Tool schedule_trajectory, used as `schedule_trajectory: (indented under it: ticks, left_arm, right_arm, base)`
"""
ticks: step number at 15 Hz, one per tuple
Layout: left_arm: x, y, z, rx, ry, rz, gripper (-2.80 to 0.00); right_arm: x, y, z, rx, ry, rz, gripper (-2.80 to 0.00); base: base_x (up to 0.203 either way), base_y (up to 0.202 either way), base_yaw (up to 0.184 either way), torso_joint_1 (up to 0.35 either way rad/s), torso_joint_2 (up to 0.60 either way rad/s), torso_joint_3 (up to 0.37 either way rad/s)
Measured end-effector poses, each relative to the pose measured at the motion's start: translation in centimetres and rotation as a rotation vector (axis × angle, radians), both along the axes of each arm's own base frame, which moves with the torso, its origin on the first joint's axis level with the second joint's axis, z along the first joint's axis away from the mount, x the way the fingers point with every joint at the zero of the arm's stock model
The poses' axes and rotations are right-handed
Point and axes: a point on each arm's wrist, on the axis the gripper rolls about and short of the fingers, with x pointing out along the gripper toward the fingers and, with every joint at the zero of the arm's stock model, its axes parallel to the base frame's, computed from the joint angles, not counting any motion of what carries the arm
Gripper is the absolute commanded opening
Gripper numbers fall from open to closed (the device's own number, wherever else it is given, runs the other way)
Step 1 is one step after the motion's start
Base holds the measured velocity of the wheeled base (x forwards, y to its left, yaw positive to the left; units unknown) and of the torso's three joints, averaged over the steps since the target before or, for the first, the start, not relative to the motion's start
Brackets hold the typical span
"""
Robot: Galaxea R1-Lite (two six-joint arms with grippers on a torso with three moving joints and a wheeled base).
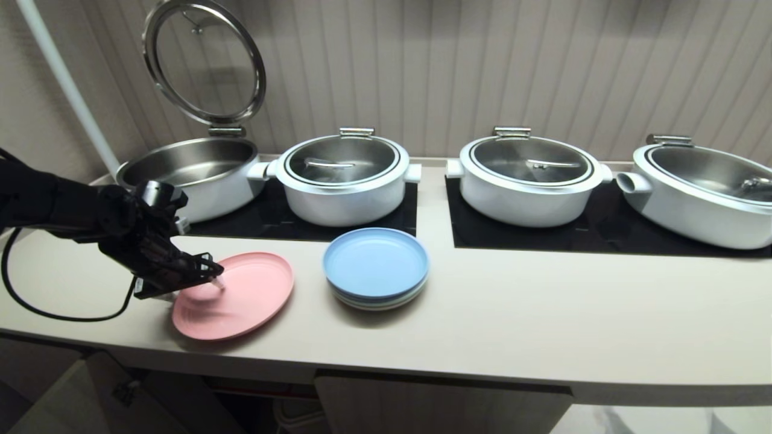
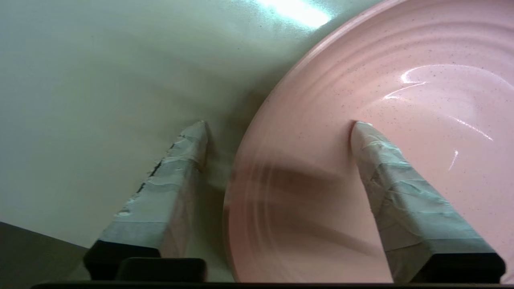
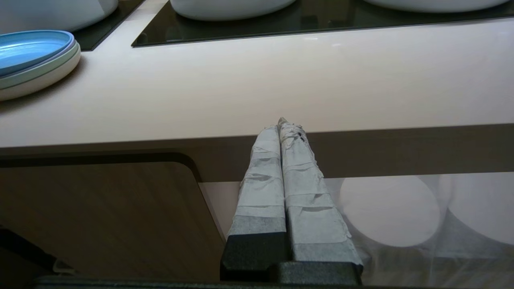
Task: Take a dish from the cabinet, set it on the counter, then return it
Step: Pick up the plate from the table
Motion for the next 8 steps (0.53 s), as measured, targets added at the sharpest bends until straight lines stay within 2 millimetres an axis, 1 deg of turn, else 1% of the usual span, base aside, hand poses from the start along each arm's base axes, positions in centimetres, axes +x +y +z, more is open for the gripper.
schedule_trajectory:
  ticks: [8]
  left_arm:
    - [-0.11, 0.26, 0.10, 0.022, 0.004, 0.014, -2.80]
  right_arm:
    - [0.00, 0.00, 0.00, 0.000, 0.000, 0.000, -2.80]
  base:
    - [0.000, 0.000, 0.000, 0.000, 0.00, 0.000]
